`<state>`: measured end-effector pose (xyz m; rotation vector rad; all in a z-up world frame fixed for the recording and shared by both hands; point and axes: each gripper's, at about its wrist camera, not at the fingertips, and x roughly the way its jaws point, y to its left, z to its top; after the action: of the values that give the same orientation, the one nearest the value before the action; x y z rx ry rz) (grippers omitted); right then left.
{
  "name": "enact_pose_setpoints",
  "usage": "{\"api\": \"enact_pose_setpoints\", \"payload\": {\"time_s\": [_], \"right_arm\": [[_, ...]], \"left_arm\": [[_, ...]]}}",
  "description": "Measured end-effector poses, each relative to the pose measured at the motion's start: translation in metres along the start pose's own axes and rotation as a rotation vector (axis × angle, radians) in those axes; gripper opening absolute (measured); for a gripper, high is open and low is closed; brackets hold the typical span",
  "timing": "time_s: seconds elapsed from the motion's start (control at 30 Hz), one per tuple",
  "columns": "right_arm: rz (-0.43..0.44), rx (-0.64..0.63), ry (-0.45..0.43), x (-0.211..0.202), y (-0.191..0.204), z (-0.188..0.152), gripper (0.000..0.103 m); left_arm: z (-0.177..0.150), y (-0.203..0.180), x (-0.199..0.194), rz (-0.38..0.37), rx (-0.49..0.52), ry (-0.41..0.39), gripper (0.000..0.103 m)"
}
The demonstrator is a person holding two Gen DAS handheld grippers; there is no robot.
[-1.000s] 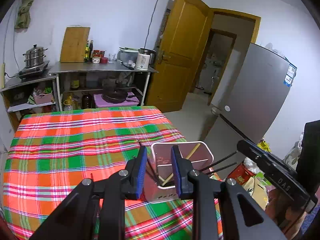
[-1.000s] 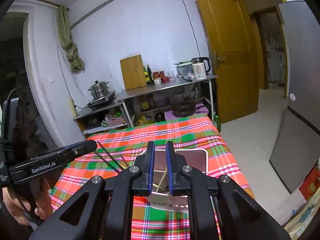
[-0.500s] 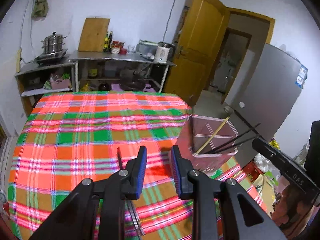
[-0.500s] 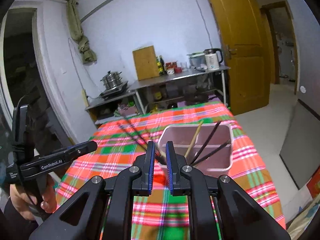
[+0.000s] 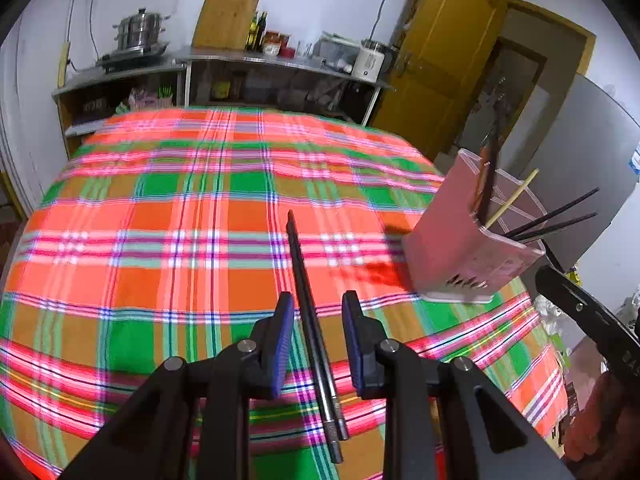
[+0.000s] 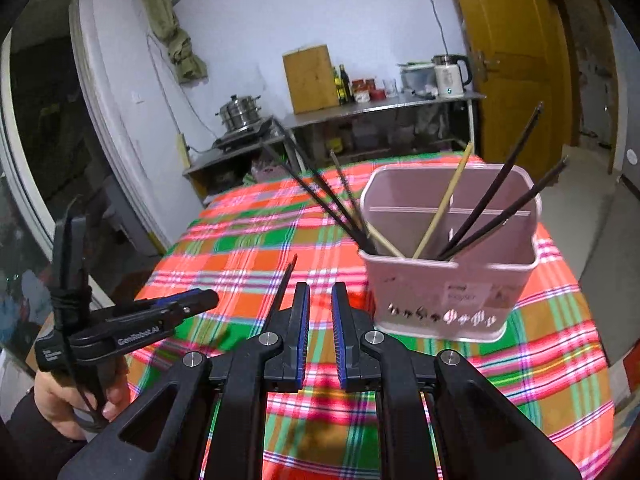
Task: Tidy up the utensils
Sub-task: 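Move both tools back down to the last black chopsticks, then grasp a black chopstick with the left tool while the right tool grasps another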
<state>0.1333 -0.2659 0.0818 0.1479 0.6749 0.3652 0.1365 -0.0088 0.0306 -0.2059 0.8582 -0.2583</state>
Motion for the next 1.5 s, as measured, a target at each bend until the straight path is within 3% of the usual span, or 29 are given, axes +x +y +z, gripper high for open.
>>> {"api": "enact_pose_setpoints", "payload": {"time_s": [0.4,0.63,0.8,0.83,1.0,1.27,1.5], "right_arm": [[0.006,-0.009,0.085,0.035,-0.002,-0.018,0.011],[0.006,-0.003,0.104,0.046,-0.001,-0.019,0.011],[0.016,-0.011,0.12,0.052,0.005,-0.022,0.011],[0.017,-0.013,0.123,0.053,0.006,-0.023,0.011],[0.031,-0.017,0.14,0.062,0.012,-0.023,0.011],[0.072,-0.015,0.196,0.102,0.027,-0.024,0.011],[0.063,-0.043,0.244,0.148,0.043,-0.015,0.011]], "left_arm": [[-0.012,0.014,0.069,0.041,-0.014,0.101,0.026],[-0.011,0.009,0.074,0.088,0.021,0.076,0.026],[-0.013,0.001,0.077,0.15,0.086,0.064,0.017],[-0.013,0.004,0.076,0.156,0.079,0.064,0.012],[-0.012,0.029,0.066,0.173,0.007,0.058,0.008],[-0.015,0.077,0.046,0.21,-0.103,0.034,0.007],[-0.009,0.097,0.044,0.173,-0.157,0.039,0.007]]}}
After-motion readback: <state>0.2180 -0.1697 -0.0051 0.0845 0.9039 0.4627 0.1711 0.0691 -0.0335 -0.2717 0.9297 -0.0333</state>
